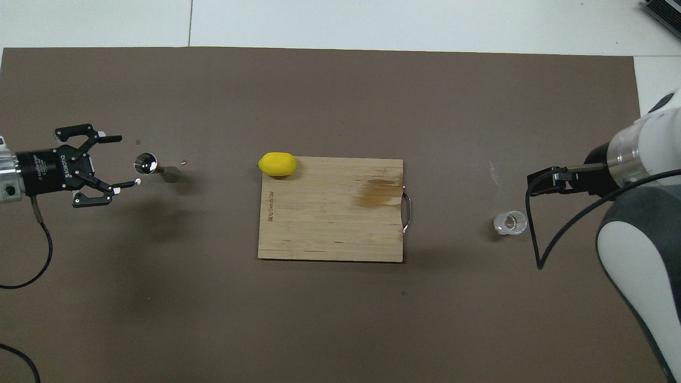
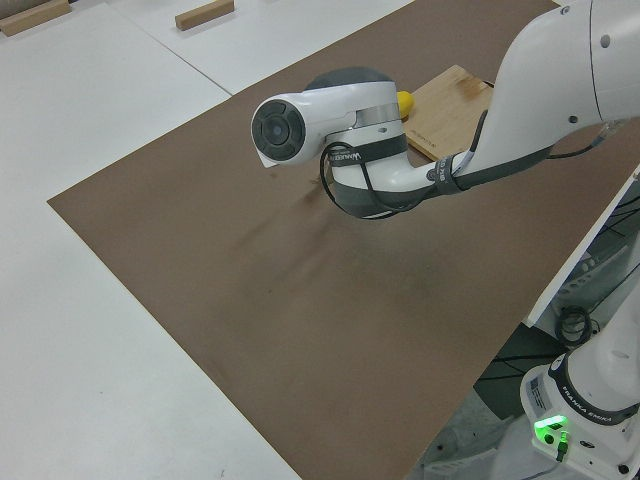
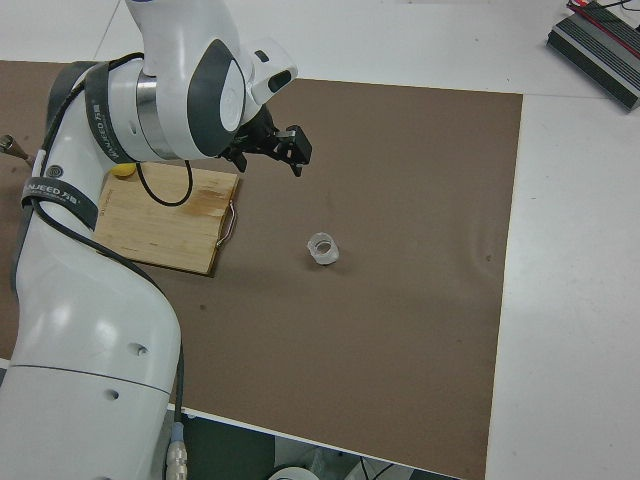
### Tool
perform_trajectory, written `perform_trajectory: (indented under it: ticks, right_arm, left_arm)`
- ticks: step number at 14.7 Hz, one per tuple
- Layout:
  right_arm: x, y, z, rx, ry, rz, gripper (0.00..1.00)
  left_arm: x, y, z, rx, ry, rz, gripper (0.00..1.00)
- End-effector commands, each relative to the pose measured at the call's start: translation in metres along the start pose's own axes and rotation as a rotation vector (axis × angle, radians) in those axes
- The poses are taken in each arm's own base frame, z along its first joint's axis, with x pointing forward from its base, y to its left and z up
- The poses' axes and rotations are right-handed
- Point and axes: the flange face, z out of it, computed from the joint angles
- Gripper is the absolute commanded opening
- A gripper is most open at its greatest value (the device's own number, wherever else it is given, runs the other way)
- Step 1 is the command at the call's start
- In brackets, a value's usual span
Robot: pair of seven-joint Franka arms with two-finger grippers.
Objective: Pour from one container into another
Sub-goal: 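Open the left gripper and move it to the small metal cup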
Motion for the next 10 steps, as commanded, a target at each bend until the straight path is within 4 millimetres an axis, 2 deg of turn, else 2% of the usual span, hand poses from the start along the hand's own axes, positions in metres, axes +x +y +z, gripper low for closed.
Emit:
perform_trajectory:
  ticks: [1,4,10]
  right_arm:
    - [-0.006,0.004,-0.001,0.019,0.008,-0.013,1.0]
    - [-0.006,0.004,-0.001,0.021,0.008,-0.013,1.0]
    - [-0.006,0.004,-0.001,0.021,0.008,-0.013,1.0]
  left_arm:
    - [0.017,-0.011,0.005,-0.062,-0.054,-0.123,1.0]
    - [0.026,-0.021,0.013,-0.074,-0.085,-0.181,1.0]
    - [0.023,-0.025,0.024,-0.063,-0.089,-0.186,1.0]
